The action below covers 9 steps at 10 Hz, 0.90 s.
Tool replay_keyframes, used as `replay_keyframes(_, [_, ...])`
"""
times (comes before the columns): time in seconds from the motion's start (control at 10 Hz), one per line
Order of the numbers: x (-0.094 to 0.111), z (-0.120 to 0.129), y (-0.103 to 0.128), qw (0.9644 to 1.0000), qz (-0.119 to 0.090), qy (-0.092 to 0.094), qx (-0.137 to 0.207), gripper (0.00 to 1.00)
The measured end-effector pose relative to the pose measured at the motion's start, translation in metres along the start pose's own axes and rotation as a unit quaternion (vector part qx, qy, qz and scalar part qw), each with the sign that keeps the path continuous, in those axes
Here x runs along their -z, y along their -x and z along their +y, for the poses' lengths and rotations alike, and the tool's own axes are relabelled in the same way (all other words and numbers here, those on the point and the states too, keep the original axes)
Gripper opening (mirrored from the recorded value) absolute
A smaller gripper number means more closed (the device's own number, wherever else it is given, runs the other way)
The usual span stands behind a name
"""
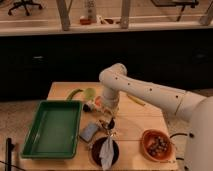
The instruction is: Place eraser in metal cup
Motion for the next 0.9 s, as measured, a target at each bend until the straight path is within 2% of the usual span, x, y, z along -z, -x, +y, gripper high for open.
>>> replay_keyframes(0.4, [-0.004, 0.005, 0.021, 0.9992, -0.011, -0.001, 0.039, 0.0])
replay_keyframes(0.8, [-0.004, 0.008, 0.032, 0.9983, -0.013, -0.001, 0.058, 0.0])
replay_keyframes(0.9, [-0.002, 0.011, 0.035, 0.9979, -0.014, -0.003, 0.062, 0.12])
